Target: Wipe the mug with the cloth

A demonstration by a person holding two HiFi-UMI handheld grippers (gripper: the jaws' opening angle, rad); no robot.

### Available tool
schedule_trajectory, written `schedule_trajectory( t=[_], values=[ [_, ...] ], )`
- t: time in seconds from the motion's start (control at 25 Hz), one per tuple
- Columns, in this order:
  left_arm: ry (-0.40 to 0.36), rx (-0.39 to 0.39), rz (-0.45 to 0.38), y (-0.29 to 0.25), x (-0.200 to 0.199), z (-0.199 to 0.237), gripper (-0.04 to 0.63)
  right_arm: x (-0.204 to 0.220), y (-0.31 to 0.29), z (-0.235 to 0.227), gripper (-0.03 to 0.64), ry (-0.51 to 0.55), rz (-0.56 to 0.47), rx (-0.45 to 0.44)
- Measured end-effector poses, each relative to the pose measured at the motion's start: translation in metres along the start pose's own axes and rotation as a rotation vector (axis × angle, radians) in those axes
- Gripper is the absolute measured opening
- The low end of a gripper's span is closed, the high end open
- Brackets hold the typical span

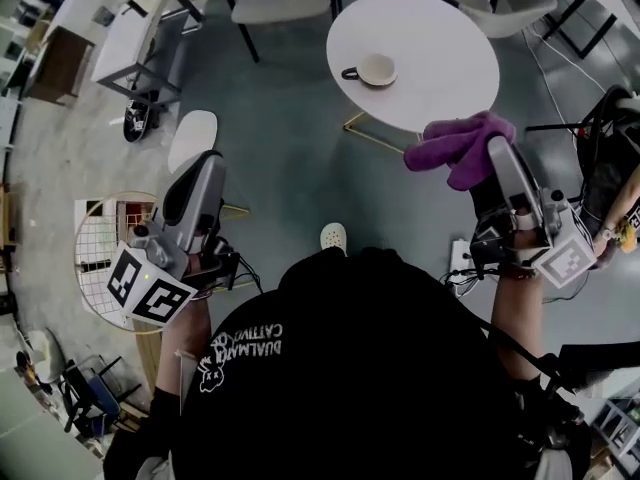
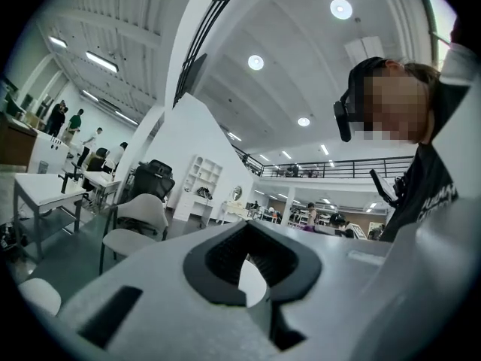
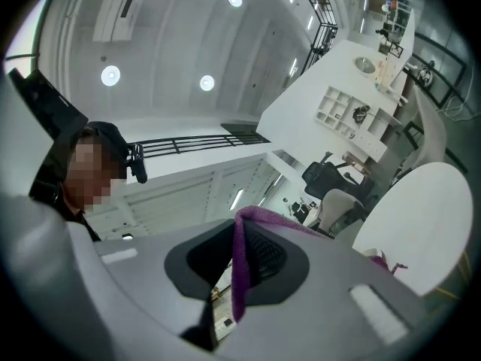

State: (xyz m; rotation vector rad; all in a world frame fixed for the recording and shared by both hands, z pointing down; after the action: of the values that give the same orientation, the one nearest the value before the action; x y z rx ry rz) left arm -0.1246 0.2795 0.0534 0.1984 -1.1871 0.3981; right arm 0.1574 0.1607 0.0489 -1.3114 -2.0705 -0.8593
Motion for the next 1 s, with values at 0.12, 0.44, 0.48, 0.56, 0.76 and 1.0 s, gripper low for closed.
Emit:
schedule_trajectory(
  t=[0.12,0.44,0.48,0.56,0.76,1.0],
  values=[
    [-0.005,0.039,0.031,-0.008,-0.004,0.036,0.005,0.006,-0.021,-0.015,0.032,0.014,-0.051,0.049],
    [0.056,0.166,0.102,-0.049,0.013,0.082,0.005,0.023,-0.045,-0.048,0.032,0.052,-0.105,0.147],
    [0.06,0.179,0.121,-0.06,0.021,0.085,0.005,0.026,-0.044,-0.058,0.032,0.05,-0.108,0.168],
    [0.08,0.206,0.173,-0.077,0.041,0.09,0.005,0.038,-0.042,-0.077,0.032,0.034,-0.107,0.215],
    [0.095,0.258,0.33,-0.108,0.091,0.094,0.005,0.082,-0.041,-0.116,0.032,-0.021,-0.056,0.32],
    [0.021,0.319,0.384,-0.15,0.123,0.094,0.005,0.127,-0.046,-0.165,0.032,-0.119,0.032,0.361]
  ],
)
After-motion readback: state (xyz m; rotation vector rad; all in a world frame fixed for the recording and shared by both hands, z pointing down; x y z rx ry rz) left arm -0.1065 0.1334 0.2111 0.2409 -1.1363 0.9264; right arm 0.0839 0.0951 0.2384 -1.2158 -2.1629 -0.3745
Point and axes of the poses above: the fingertips, and each gripper's own axes: y backward along the fingers, z to its left, x out of its underside, the point moved 1 cm from there along y, backward along the fingers, and after that the axes turned 6 degrees about z, right-handed, at the moved point
